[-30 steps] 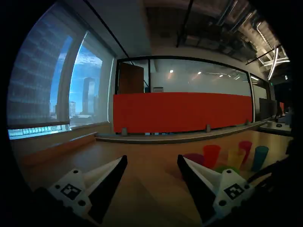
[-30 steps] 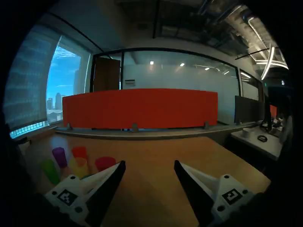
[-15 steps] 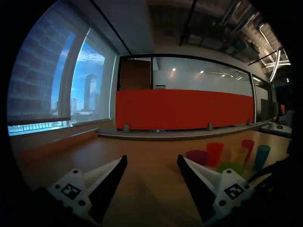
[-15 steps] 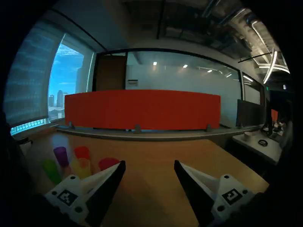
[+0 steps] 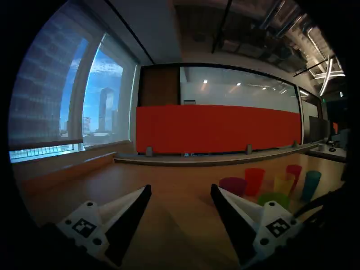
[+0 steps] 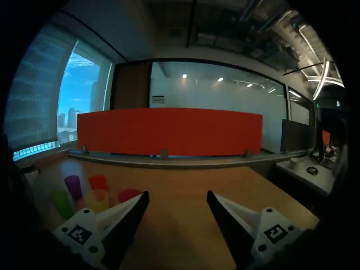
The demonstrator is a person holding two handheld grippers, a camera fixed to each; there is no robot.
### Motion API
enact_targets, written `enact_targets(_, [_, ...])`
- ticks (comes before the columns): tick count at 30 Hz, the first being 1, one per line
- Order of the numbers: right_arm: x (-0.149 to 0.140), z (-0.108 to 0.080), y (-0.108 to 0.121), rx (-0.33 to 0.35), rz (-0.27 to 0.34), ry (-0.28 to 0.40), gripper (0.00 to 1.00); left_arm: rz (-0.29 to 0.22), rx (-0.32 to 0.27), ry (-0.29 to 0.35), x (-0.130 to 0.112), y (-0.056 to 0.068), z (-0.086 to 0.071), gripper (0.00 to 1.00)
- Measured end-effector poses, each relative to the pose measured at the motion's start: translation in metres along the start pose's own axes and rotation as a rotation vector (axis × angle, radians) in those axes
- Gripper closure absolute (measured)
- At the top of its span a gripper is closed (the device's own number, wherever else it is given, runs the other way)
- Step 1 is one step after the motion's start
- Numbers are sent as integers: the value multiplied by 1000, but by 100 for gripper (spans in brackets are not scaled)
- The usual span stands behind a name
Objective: Pour water
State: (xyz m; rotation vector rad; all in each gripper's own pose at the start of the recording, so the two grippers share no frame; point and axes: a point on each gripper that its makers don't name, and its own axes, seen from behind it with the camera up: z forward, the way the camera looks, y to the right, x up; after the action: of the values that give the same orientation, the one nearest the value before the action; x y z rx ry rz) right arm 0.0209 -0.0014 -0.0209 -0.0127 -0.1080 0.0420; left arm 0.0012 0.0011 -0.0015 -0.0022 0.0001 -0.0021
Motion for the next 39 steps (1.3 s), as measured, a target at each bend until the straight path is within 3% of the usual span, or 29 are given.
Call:
enact_targets(15, [3, 1, 0, 12, 1, 31, 0, 2, -1, 0, -2, 1, -1, 2])
enact_targets(24, [5, 2, -2, 12, -32, 63, 0, 2, 0, -1, -2, 0, -1, 2])
enact_targets(32, [-2, 14, -18, 35, -72, 101, 0, 3, -1, 0, -2, 1, 0, 1])
enact_targets(39, [-11, 25, -15, 22, -34, 143, 0, 2, -1, 0, -2, 1, 0, 2])
